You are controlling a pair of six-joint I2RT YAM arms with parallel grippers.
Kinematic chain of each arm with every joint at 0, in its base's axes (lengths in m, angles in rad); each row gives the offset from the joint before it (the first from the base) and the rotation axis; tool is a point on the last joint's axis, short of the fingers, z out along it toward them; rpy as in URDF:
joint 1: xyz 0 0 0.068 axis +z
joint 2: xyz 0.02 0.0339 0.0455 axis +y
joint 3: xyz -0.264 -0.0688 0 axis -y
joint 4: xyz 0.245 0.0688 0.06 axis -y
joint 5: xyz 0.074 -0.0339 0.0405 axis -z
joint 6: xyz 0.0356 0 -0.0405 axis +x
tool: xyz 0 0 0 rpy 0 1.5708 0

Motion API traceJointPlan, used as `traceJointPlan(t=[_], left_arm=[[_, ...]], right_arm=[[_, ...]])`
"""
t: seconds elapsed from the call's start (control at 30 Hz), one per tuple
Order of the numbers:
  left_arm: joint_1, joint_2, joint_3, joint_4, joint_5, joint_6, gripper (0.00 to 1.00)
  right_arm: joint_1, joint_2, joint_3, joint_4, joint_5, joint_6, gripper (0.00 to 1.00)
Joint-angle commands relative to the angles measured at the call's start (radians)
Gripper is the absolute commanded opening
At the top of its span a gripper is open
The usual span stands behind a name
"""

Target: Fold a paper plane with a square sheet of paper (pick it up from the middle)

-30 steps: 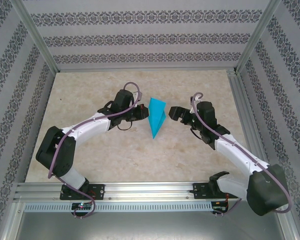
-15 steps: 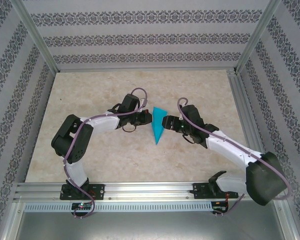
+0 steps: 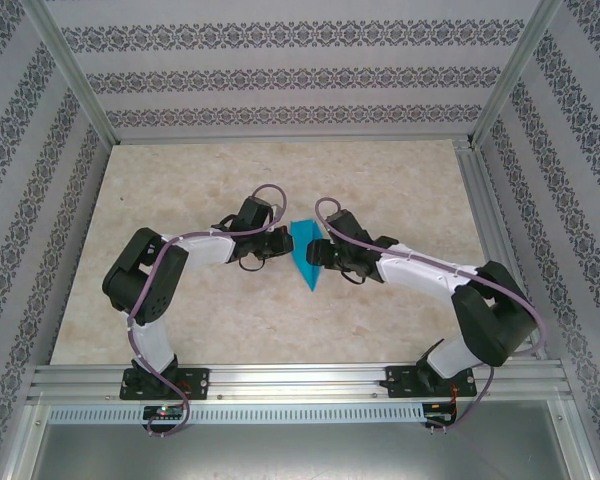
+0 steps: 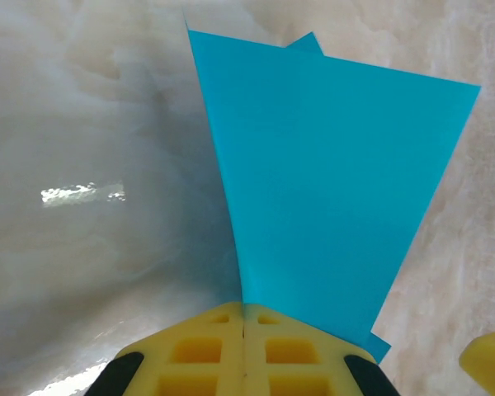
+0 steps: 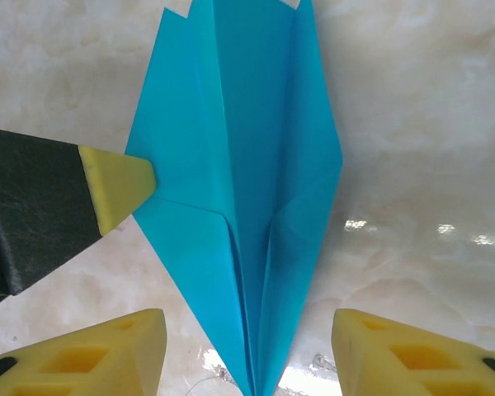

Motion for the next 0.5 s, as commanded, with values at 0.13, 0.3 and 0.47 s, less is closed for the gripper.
traceJointPlan(t=[0.13, 0.3, 0.47], left_arm=[[0.017, 0.007, -0.017, 0.02, -0.018, -0.023, 0.0], [0.019, 0.01, -0.018, 0.016, -0.011, -0.024, 0.0], [0.02, 0.019, -0.013, 0.011, 0.0, -0.022, 0.0]], right_arm=[[0.04, 0.084, 0.089, -0.048, 0.037, -0.006, 0.48], [0.046, 0.133, 0.119, -0.063, 0.033, -0.01, 0.46], [0.057, 0.178, 0.153, -0.079, 0.033, -0.017, 0.43]])
